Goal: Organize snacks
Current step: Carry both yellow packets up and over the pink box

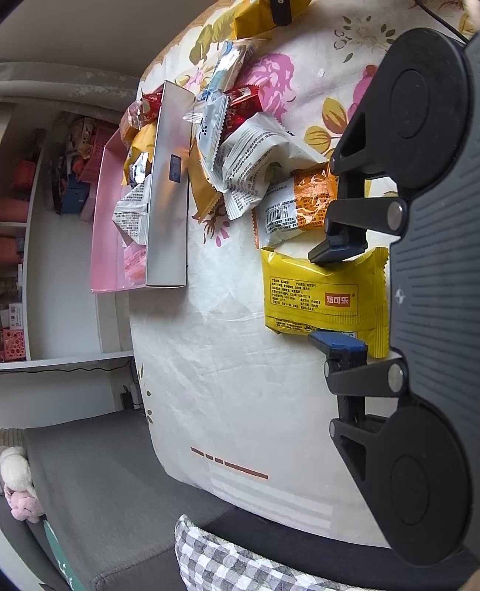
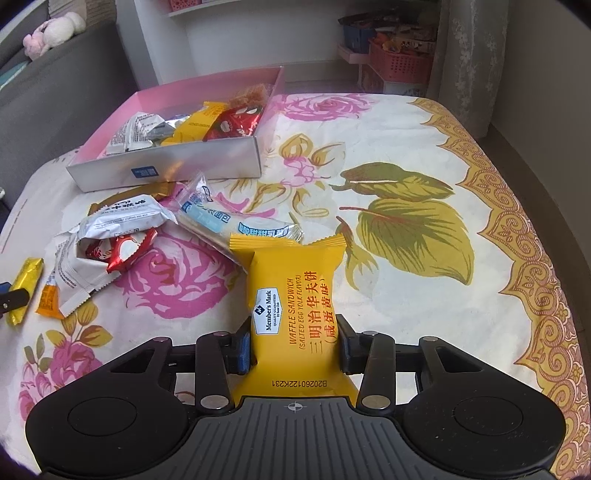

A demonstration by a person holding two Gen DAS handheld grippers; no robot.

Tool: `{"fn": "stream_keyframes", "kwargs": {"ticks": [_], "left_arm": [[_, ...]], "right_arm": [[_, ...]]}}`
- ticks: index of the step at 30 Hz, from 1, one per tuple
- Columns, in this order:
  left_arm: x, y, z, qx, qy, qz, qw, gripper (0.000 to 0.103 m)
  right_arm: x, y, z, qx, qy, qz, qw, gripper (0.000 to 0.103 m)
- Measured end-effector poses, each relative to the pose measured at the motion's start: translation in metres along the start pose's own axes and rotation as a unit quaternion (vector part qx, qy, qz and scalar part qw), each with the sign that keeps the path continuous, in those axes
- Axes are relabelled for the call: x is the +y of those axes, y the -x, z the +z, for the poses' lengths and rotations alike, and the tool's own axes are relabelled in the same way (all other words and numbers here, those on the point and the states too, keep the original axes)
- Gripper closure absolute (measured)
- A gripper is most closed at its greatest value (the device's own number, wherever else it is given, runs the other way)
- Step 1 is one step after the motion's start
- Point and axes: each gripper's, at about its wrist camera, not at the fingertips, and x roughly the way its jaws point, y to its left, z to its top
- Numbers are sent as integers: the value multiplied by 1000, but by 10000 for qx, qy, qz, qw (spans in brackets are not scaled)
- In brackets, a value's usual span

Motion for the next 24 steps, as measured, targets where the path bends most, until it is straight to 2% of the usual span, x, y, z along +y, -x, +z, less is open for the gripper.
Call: {"fn": "stream_keyframes", "kwargs": {"ticks": [14,24], "left_arm": [[1,9,10,-247,196,25,9995,69],[-5,19,28,-491,428,-127,9978,69]], "right_arm": [[-1,15,7,-210,-72,165,9996,63],[17,21,25,-342,-128,454,9983,62]]}}
